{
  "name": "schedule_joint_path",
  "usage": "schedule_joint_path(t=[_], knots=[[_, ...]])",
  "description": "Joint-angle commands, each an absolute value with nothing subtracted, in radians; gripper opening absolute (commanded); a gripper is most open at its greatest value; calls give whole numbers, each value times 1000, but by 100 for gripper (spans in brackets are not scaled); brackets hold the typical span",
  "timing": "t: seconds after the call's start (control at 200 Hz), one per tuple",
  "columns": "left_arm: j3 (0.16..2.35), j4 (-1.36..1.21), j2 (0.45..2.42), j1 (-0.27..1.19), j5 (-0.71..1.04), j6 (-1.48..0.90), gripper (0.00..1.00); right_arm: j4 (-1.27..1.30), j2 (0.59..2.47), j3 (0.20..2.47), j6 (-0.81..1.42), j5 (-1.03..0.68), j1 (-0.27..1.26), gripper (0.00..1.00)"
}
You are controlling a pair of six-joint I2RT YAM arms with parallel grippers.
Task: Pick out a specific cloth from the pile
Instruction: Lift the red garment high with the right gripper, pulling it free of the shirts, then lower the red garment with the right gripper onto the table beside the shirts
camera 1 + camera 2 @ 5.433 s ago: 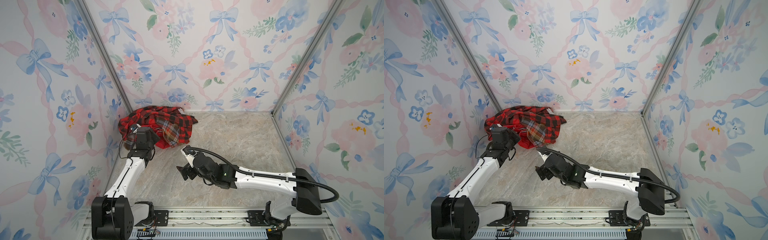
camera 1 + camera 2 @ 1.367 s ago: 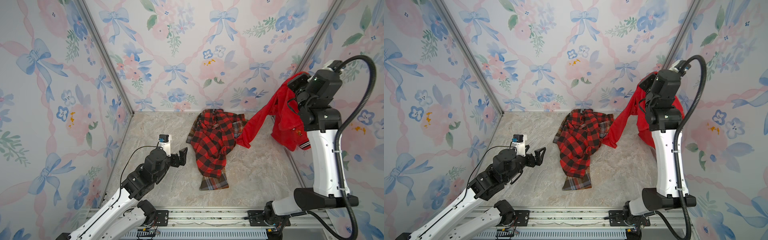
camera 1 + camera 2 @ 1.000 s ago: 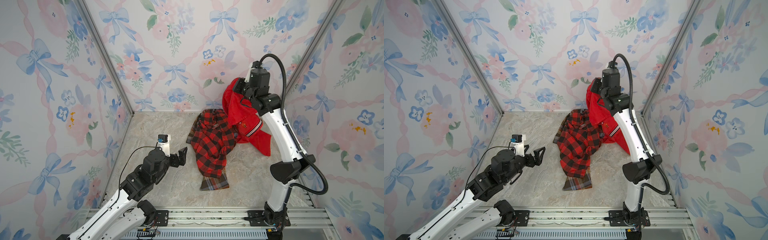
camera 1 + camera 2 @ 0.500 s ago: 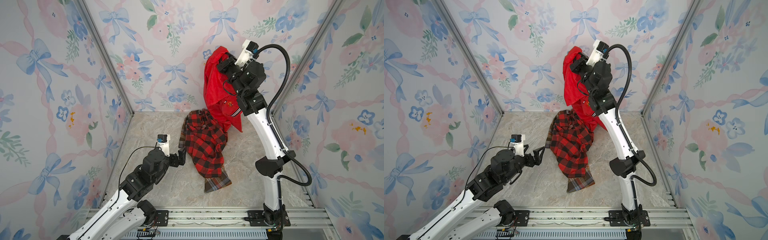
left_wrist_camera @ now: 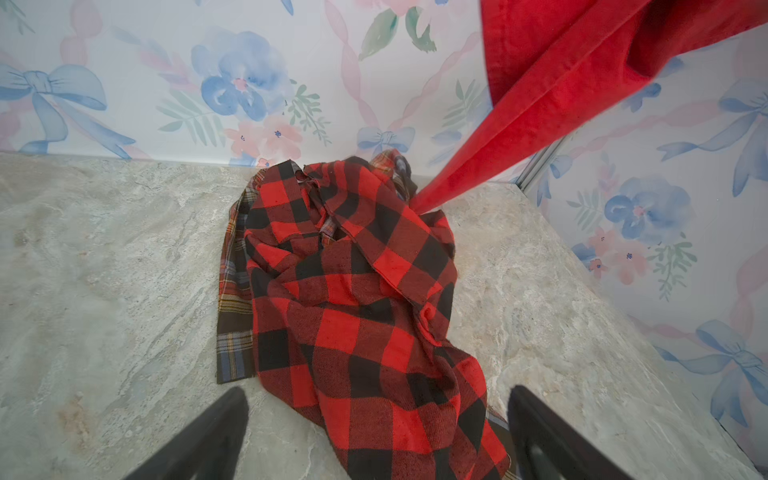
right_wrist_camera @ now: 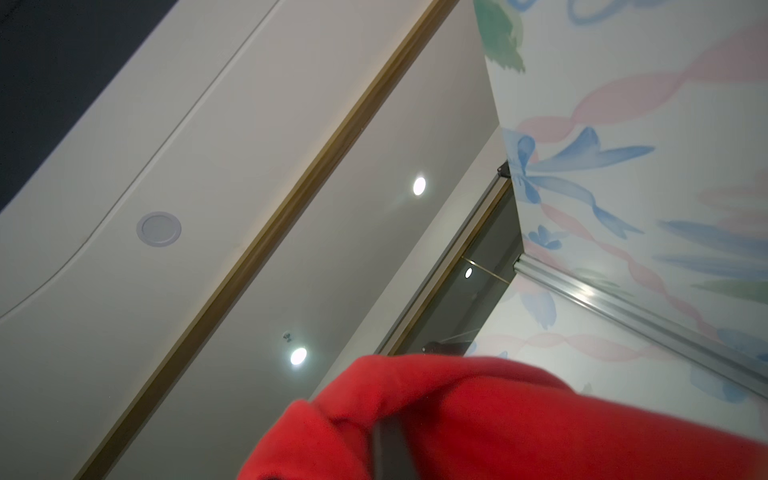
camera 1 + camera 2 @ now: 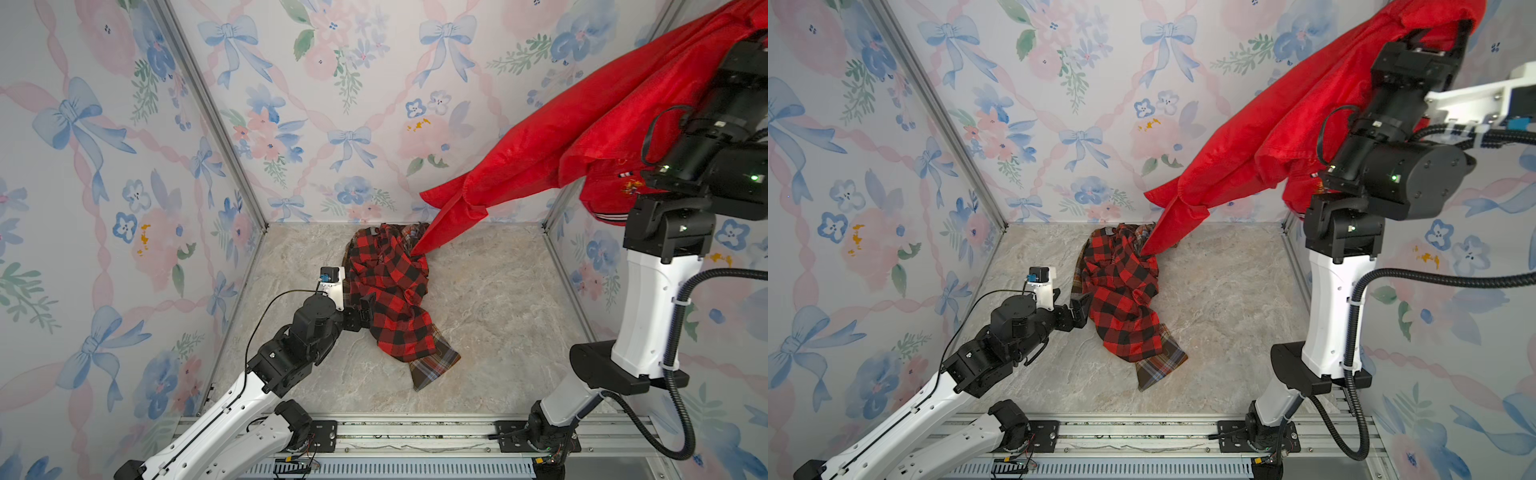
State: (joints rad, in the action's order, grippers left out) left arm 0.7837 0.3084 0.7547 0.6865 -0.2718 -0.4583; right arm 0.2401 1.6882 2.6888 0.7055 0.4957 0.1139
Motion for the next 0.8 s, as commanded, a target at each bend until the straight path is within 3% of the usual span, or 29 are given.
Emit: schedule_joint_path(t=[0.0, 0.205, 0.37, 0.51, 0.615, 0.795], knots=[[774, 284, 750, 680, -261, -481, 98, 271, 1671, 2706, 664, 478, 73, 0], [757, 284, 725, 680, -274, -482, 98, 234, 1601, 2618, 406, 360, 57, 0], [744, 266, 746, 680, -246, -478, 98, 347, 1366, 2039, 434, 268, 55, 0], [769, 247, 786, 680, -132, -415, 98, 409, 1322, 1807, 537, 226, 52, 0], [781, 250, 803, 681, -83, -385, 98, 406, 1359, 1810, 599, 175, 56, 0], [762, 250, 797, 680, -120, -387, 98, 310, 1471, 2031, 585, 129, 61, 0]])
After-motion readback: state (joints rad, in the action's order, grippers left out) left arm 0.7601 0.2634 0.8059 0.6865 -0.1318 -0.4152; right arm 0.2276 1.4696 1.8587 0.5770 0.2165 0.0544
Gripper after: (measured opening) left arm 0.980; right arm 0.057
